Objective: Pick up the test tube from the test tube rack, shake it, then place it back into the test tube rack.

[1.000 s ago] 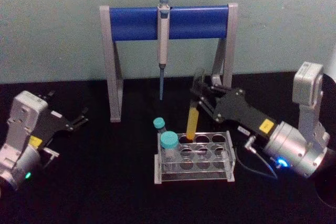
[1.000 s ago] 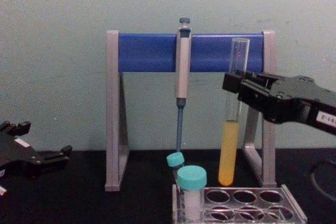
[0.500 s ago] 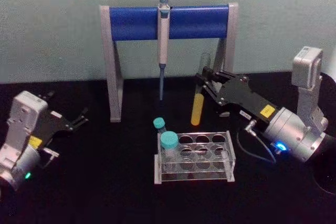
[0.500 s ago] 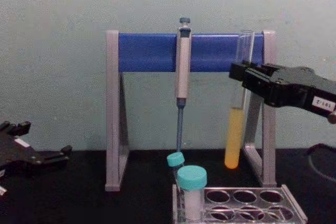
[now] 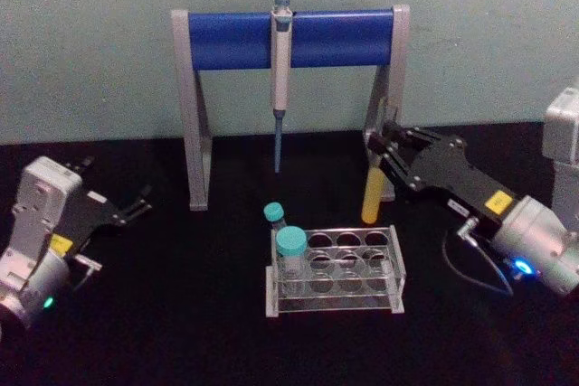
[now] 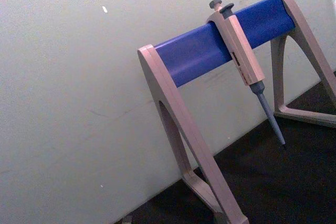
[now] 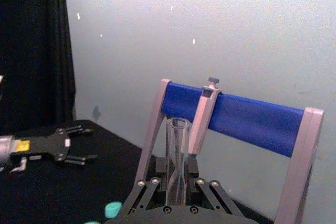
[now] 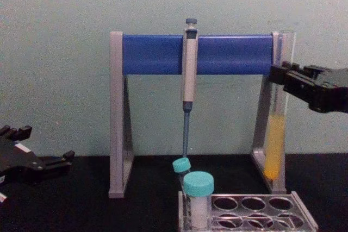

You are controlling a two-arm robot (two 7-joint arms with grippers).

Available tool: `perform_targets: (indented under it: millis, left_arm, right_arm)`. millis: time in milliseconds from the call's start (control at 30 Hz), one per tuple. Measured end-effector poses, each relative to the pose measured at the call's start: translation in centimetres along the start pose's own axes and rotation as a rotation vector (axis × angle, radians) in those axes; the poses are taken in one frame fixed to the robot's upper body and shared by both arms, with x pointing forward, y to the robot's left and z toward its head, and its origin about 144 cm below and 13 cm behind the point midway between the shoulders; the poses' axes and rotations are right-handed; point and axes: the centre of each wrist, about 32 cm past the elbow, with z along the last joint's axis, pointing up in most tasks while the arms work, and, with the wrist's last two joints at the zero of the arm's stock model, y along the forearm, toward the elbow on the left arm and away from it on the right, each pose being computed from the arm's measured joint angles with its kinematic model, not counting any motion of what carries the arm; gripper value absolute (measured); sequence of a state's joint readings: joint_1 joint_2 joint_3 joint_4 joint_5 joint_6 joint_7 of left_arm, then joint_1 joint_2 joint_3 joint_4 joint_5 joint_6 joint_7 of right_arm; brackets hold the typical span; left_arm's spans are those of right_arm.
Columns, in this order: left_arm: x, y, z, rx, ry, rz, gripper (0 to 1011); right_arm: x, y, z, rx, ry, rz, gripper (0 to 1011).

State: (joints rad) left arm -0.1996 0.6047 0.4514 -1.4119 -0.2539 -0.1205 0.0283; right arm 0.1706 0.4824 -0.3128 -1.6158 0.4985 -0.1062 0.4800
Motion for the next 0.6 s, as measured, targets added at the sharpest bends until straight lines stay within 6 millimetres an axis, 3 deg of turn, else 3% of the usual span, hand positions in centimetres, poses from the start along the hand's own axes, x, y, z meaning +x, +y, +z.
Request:
perform_targets:
  millis: [133, 300, 600]
  left_arm:
    - [0.0, 0.0, 0.0, 0.0, 0.0, 0.0, 1001]
    - [0.0, 0.0, 0.0, 0.0, 0.0, 0.0, 1001]
    - [0.0, 0.0, 0.0, 0.0, 0.0, 0.0, 1001]
  right_arm:
    - [-0.8, -1.1, 0.5, -0.023, 0.013, 0.02, 229]
    - [-1.5, -1.0, 0.7, -0.037, 0.039, 0.067, 228]
    - [-2.0, 1.3, -0.2, 0.013, 0.095, 0.14, 228]
